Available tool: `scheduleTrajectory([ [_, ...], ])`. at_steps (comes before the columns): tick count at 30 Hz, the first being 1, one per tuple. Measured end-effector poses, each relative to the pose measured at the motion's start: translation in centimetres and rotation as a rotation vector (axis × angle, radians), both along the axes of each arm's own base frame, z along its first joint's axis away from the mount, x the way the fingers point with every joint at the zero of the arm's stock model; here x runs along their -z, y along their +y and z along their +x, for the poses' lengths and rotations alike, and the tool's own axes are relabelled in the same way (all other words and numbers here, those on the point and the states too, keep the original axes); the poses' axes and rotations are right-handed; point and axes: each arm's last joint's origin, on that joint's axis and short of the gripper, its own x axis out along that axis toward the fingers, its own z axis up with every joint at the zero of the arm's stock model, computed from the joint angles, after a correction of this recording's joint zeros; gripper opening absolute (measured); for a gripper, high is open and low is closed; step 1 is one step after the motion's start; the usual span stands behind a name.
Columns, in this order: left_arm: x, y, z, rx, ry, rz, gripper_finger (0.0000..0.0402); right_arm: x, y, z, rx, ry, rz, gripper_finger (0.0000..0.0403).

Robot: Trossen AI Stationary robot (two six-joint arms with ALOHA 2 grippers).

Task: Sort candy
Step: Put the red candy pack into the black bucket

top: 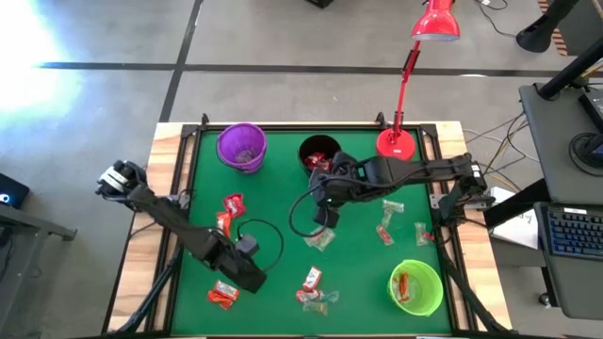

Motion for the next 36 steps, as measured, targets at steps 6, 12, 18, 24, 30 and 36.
scheduleTrajectory([
  [6,1.9,-0.8,0.3,0.012,0.074,0.017,0.0148,0.0,0.7,-0.1,-0.021,0.000,0.000,0.0183],
  [12,3.1,-0.9,0.5,0.001,0.110,0.038,0.0124,0.0,1.4,-0.2,-0.041,0.001,-0.001,0.0183],
  [18,3.4,-0.8,0.3,0.045,0.117,0.060,0.0052,0.0,1.6,-0.3,-0.049,0.003,-0.002,0.0183],
  [24,3.0,-0.8,0.2,0.094,0.110,0.068,0.0009,0.1,1.5,-0.7,-0.047,0.046,-0.012,0.0183],
  [30,0.2,-0.5,-0.2,0.128,0.056,0.047,0.0002,-0.4,1.4,-1.4,-0.047,0.059,-0.014,0.0183],
  [36,-3.4,0.9,-1.4,0.083,-0.055,0.087,0.0000,-1.3,1.2,-2.1,-0.044,0.034,-0.020,0.0183],
])
